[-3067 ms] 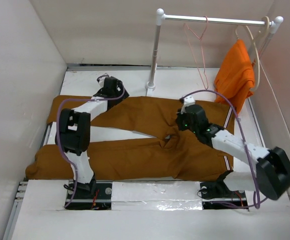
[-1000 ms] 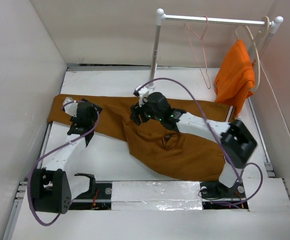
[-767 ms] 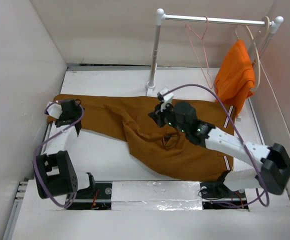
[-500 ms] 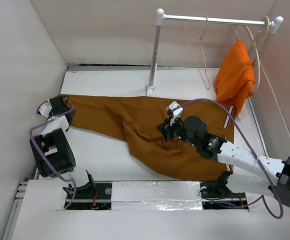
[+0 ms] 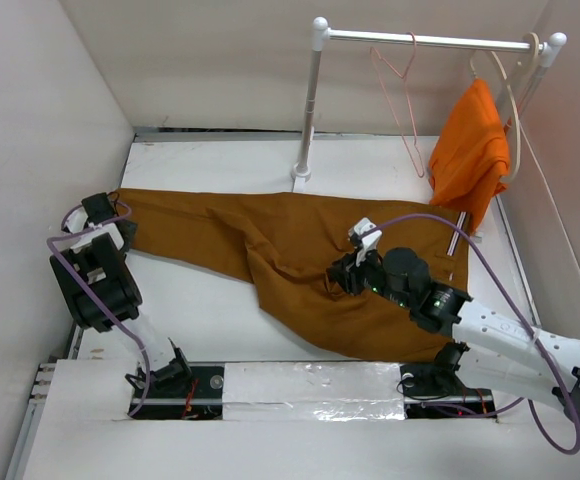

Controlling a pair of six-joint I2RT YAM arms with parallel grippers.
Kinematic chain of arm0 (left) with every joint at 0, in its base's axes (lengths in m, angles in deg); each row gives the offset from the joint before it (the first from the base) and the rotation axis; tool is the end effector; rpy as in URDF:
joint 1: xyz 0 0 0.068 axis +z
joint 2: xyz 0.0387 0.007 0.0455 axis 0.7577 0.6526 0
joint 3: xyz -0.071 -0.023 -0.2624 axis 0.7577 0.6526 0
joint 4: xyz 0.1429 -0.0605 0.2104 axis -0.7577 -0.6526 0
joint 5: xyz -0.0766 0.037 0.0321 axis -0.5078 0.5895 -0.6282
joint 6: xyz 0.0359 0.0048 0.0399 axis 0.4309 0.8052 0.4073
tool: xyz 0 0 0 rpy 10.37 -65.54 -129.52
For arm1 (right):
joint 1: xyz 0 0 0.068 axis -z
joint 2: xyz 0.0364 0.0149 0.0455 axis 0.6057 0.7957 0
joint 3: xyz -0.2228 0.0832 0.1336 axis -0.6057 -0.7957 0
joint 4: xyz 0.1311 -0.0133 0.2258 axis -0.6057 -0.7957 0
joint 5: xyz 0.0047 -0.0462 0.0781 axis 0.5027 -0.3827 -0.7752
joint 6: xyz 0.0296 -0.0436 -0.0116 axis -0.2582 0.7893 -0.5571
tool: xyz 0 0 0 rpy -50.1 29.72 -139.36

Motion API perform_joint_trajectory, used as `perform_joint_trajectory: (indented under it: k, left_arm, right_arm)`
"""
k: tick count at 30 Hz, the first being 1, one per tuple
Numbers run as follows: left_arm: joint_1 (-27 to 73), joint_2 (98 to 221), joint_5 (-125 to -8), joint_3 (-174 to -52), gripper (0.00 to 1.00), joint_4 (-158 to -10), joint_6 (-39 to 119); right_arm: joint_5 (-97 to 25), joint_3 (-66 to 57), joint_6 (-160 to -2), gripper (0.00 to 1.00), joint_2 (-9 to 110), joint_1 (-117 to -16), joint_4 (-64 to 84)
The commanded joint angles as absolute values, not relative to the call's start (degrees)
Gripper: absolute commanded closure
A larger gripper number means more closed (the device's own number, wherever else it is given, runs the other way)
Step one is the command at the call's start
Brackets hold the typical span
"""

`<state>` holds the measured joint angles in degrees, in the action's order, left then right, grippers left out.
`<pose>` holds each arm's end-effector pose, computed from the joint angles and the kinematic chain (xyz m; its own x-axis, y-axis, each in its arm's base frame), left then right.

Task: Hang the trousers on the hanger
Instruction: Fold the trousers at the center of the board.

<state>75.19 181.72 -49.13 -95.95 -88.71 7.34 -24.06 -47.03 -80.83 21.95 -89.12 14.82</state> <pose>0.3152 0.1596 0.1739 -0.0932 -0.8059 -0.5847 -0.8295 0.3877 -0.4021 0.1351 0.1679 0.2703 -0.2421 -0.1264 -0.9620 -0.7192 0.6889 0.0905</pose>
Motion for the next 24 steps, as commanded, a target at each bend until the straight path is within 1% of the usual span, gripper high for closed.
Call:
perform_joint_trajectory:
  k: [1, 5, 6, 8, 9, 11, 14, 17, 20, 23, 24]
  left_arm:
    - [75.5, 183.0, -49.6, -97.6, 0.47, -87.9, 8.2]
    - [75.5, 183.9, -50.3, -98.9, 0.52, -86.7, 8.6]
    - [75.5, 184.4, -50.4, -99.2, 0.59, -86.5, 8.7]
    - [75.5, 184.8, -50.4, -100.0, 0.68, -86.6, 8.8]
    - [75.5, 184.9, -50.3, -100.3, 0.76, -86.7, 8.9]
    - [75.5, 184.7, -49.7, -100.8, 0.84, -87.0, 9.3]
    - [75.5, 183.0, -49.6, -100.1, 0.85, -87.3, 9.0]
    - [75.5, 180.6, -49.1, -99.9, 0.96, -88.4, 9.6]
    - [75.5, 177.4, -49.3, -99.5, 0.98, -89.7, 9.9]
    - [75.5, 174.5, -49.1, -99.1, 0.98, -91.0, 11.0]
    - [75.5, 173.0, -48.6, -99.1, 1.0, -92.0, 11.5]
  right_arm:
    - [-23.4, -47.4, -81.1, 0.67, 21.2, -89.2, 15.2]
    - [-24.7, -47.3, -81.7, 0.67, 21.9, -89.8, 14.8]
    - [-24.4, -47.3, -82.0, 0.67, 22.1, -89.8, 14.7]
    - [-23.0, -47.5, -82.5, 0.67, 22.2, -90.5, 14.4]
    - [-22.8, -47.8, -83.1, 0.67, 22.2, -90.5, 14.6]
    - [-22.8, -48.5, -83.3, 0.68, 22.4, -90.5, 15.3]
    - [-22.3, -48.6, -83.5, 0.67, 23.2, -90.5, 15.4]
    - [-21.1, -48.5, -83.4, 0.68, 24.3, -90.5, 15.4]
    - [-20.6, -48.5, -83.4, 0.68, 24.6, -90.5, 15.4]
    - [-21.7, -48.4, -83.4, 0.67, 25.1, -89.3, 15.2]
    - [-21.8, -48.4, -83.6, 0.68, 25.1, -89.3, 14.8]
